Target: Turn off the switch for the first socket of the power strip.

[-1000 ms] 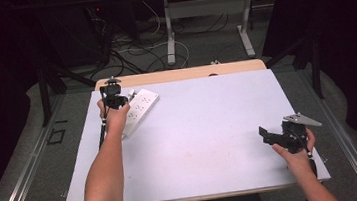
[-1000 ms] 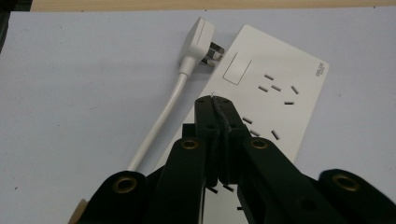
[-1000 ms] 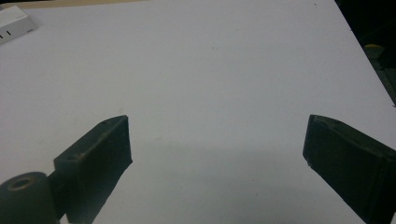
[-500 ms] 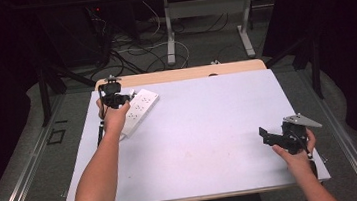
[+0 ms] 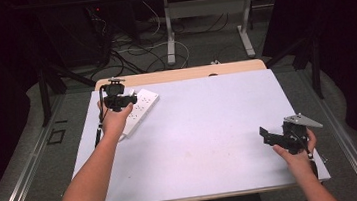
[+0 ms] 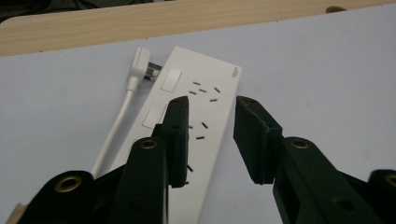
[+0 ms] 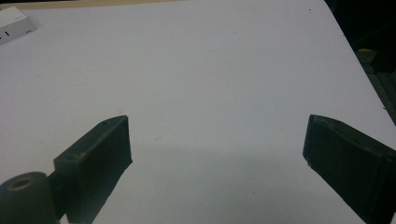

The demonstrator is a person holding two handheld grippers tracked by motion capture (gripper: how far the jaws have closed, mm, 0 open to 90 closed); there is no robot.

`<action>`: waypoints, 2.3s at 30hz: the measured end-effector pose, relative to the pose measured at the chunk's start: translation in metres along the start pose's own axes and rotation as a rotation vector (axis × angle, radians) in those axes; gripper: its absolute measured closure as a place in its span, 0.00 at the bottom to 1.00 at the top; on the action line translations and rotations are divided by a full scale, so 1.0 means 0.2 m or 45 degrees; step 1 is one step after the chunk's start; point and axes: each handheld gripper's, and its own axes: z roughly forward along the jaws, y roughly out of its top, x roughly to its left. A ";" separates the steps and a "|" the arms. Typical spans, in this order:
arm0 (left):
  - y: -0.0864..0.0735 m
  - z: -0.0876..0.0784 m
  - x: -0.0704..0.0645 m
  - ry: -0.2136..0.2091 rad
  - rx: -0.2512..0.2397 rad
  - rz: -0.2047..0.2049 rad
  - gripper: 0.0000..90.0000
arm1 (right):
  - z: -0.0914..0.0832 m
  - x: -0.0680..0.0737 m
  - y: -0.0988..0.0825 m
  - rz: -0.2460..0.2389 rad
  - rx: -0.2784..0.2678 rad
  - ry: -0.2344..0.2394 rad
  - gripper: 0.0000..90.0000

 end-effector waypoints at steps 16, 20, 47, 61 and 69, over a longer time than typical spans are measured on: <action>-0.12 -0.14 -0.06 -0.185 -0.065 -0.010 0.58 | 0.00 0.00 0.00 -0.003 -0.008 0.000 0.08; -0.16 -0.20 -0.07 -0.213 -0.092 -0.007 0.54 | 0.01 0.00 -0.01 0.001 -0.023 -0.008 0.08; -0.41 -0.46 -0.06 -0.269 -0.270 0.041 0.37 | -0.01 0.00 -0.01 -0.009 0.002 -0.011 0.08; -0.66 -0.48 0.02 -0.233 -0.266 -0.002 0.17 | 0.00 0.00 -0.01 0.004 -0.001 -0.013 0.08; -0.77 -0.43 0.05 -0.218 -0.234 0.001 0.02 | 0.00 0.00 -0.01 0.003 0.001 -0.014 0.08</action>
